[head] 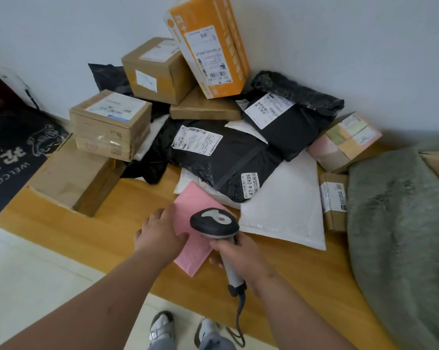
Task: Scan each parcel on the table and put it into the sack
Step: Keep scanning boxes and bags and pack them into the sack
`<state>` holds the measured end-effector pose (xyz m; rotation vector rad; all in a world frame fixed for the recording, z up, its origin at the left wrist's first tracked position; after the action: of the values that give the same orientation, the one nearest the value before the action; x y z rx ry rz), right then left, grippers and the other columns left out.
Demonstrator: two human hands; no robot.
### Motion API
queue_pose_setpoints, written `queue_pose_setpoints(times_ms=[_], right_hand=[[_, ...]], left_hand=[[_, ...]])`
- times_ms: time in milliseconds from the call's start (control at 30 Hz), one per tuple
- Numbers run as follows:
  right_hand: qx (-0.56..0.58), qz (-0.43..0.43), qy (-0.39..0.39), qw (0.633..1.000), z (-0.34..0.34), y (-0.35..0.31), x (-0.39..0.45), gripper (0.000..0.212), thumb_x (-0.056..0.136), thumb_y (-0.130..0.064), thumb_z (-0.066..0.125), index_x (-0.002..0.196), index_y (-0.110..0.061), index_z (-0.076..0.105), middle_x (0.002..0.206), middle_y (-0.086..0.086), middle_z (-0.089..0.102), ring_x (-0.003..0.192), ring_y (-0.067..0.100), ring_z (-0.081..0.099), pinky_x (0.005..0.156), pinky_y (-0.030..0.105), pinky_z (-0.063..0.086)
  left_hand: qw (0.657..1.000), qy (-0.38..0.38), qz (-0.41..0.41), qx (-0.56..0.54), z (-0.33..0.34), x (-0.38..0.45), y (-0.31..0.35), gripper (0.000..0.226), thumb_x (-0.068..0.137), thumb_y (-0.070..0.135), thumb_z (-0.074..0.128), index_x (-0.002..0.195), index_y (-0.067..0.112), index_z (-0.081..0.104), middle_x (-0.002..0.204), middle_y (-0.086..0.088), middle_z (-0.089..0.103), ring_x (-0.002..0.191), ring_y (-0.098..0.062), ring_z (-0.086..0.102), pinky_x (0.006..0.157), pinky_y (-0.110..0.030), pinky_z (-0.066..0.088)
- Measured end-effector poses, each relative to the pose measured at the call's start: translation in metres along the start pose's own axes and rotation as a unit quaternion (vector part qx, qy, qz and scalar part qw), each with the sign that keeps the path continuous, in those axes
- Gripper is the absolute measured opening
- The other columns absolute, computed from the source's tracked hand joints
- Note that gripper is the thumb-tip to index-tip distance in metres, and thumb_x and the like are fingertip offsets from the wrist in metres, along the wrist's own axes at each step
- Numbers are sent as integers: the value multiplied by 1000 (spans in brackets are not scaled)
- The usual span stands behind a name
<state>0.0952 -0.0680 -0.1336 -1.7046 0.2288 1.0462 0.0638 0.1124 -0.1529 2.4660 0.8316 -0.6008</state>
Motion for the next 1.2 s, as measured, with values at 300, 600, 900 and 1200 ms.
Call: queue_pose_setpoints(times_ms=[300,600,900,1200], right_hand=[[114,-78,60,989,29,-21,-23,29,87,-24,72,115,-29,67,109,-13,73,104,7,66,89,27,51],[176,-155,62,970,65,-45,-64,40,80,-34,73,119,-29,68,109,-8,75,107,14,67,89,32,51],[223,-172,146,949,77,-32,-105,19,95,-16,65,114,-18,66,102,7,75,88,25,74,78,36,54],[192,-175,196,946,73,-20,-156,8,95,-17,63,98,-10,62,79,12,71,70,26,73,70,33,53]], left_hand=[[985,-62,57,-152,-19,-18,-5,97,69,62,76,146,31,25,144,-2,36,127,-26,45,97,-41,48],[919,-197,123,-319,-60,-55,-12,71,71,64,75,132,36,50,128,9,58,108,-18,62,87,-38,55],[908,-61,77,-407,-86,-80,-38,18,96,12,59,108,25,60,102,1,72,93,-22,69,84,-45,58],[903,-8,124,-411,-99,-112,-24,19,96,11,41,99,25,53,97,-1,68,90,-25,65,80,-46,56]])
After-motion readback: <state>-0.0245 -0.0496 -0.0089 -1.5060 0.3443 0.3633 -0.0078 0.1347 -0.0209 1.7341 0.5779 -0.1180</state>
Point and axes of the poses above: each hand's wrist, its own x-axis towards the middle knuckle, its own z-axis out of the palm, y = z × x, the point moved 2 cm from there along x, towards the middle knuckle
